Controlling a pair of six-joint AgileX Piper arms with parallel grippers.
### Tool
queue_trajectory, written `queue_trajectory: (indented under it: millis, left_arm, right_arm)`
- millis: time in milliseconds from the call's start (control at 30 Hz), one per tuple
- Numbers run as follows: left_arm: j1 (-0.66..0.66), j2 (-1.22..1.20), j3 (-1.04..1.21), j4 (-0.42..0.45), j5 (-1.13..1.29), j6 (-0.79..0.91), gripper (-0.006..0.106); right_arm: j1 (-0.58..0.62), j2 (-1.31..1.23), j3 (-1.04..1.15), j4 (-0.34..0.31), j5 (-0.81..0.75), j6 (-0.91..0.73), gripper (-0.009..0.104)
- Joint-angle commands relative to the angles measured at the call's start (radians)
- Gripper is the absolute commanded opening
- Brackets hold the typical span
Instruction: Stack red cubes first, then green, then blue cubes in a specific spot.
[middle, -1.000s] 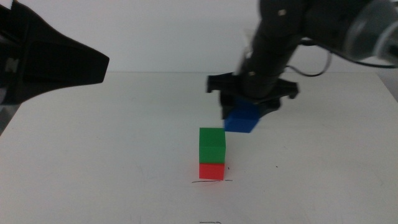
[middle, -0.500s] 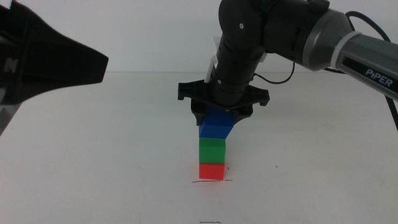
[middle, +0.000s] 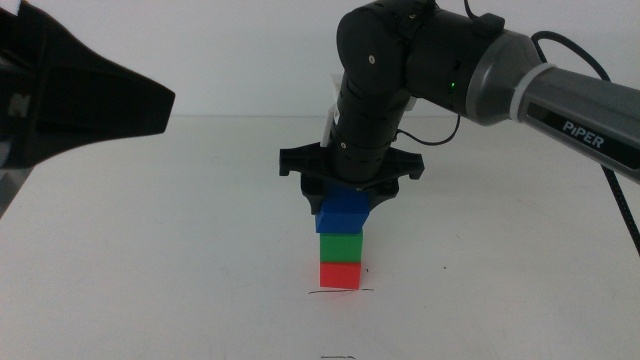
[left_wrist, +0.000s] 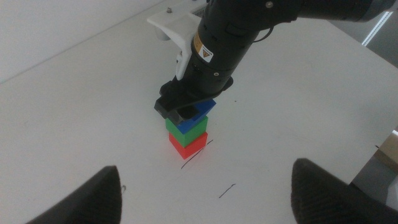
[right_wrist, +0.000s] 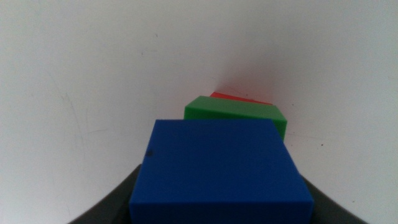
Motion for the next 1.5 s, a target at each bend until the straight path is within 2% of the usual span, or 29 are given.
queue_trajectory:
  millis: [0,233,667,833,933,967,1067,1200,1467]
  left_arm:
    - [0.002,-0.004,-0.019,-0.029,-0.058,0.0,0.093]
    - [0.002,-0.004,-0.019,-0.029,-0.058,0.0,0.093]
    - [0.002,-0.004,-0.019,-0.029,-0.058,0.0,0.093]
    - [0.002,-0.004,-0.019,-0.029,-0.058,0.0,0.093]
    - [0.002,-0.004,-0.019,-0.029,-0.058,0.0,0.093]
    - [0.002,-0.004,-0.019,-0.029,-0.058,0.0,0.093]
    - [0.002,-0.004,-0.019,-0.029,-0.058,0.0,0.093]
    - [0.002,-0.004,-0.019,-0.029,-0.058,0.0,0.093]
    - [0.002,-0.004,-0.019,-0.029,-0.058,0.0,0.093]
  right_arm:
    - [0.001,-0.061,-0.034,-0.014,0.058,-0.017,-0.001]
    - [0.001,-0.061,-0.034,-0.054,0.058,-0.005,-0.001]
    - [0.007,-0.032,-0.034,-0.023,0.058,-0.024,0.0]
    - [0.007,-0.032,-0.034,-0.023,0.058,-0.036,0.01]
    - [0.007,-0.032,-0.034,-0.023,0.058,-0.036,0.023]
    - [0.008,-0.032,-0.034,-0.023,0.058,-0.036,0.054]
    - [0.01,-0.032,-0.034,-0.023,0.056,-0.036,0.064]
    - [0.01,-0.032,-0.034,-0.023,0.056,-0.036,0.071]
    - [0.009,-0.102,-0.052,-0.035,0.058,-0.046,0.071]
